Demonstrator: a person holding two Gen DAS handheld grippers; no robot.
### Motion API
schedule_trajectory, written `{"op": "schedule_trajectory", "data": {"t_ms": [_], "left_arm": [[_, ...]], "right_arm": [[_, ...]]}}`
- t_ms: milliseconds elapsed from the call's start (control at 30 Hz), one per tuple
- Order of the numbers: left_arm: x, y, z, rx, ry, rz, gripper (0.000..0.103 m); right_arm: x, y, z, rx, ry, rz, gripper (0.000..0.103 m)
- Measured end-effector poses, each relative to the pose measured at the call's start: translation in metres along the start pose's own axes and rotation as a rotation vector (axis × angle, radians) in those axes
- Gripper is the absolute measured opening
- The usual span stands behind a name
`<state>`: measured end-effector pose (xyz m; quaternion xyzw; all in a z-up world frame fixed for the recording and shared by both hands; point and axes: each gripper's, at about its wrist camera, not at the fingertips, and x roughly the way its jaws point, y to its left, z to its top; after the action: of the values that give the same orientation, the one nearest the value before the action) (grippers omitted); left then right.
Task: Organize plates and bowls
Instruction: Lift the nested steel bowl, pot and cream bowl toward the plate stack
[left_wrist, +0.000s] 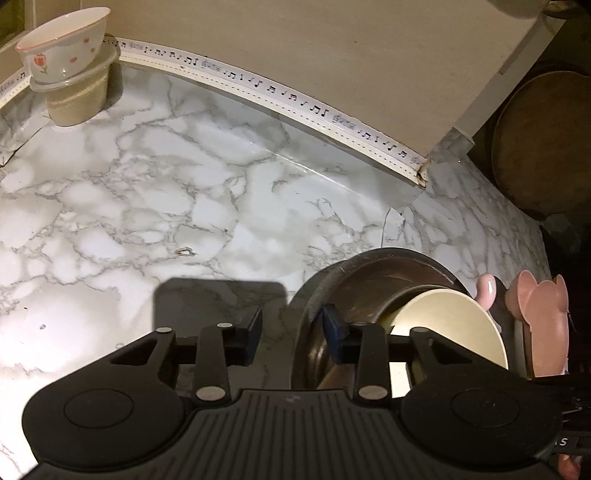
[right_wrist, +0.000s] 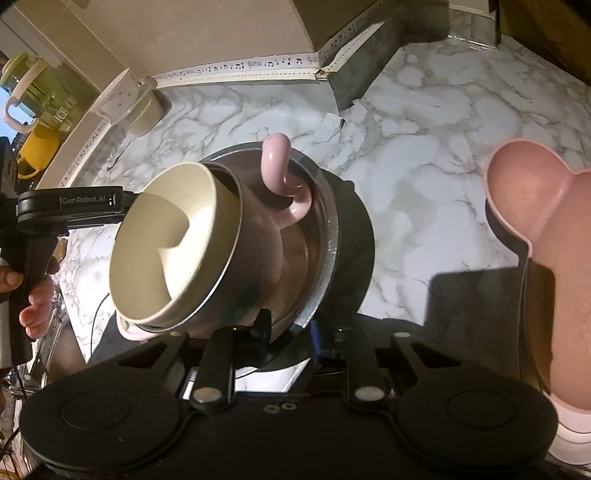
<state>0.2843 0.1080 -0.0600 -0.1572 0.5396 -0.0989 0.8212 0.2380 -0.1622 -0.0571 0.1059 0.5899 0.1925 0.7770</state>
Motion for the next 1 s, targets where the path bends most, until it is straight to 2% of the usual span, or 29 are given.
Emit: {"op": "schedule_trajectory", "data": {"t_ms": [100, 167, 267, 633, 1000], "left_arm": [[0.001, 0.002, 0.0, -0.012, 0.012, -0.008, 0.033], [0.002, 0.003, -0.001, -0.028, 0.019, -0.022, 0.028], [0.001, 0.0, -0.002, -0.036, 0.022, -0.039, 0.016], [-0.009, -0.018, -0.015, -0.039, 0.005, 0.031, 0.015], [-0.019, -0.028, -0.015, -0.05, 0.008, 0.051, 0.015]], "right_arm": [[0.0, 0.0, 0.0, 0.004, 0.003, 0.001, 0.021], [-0.001, 0.001, -0.001, 0.004, 0.005, -0.004, 0.021], [-0.001, 0.002, 0.001, 0.014, 0.008, -0.011, 0.02], [-0.004, -0.002, 0.006, 0.015, 0.016, -0.071, 0.016], [-0.016, -0.005, 0.015, 0.012, 0.031, -0.067, 0.015]]}}
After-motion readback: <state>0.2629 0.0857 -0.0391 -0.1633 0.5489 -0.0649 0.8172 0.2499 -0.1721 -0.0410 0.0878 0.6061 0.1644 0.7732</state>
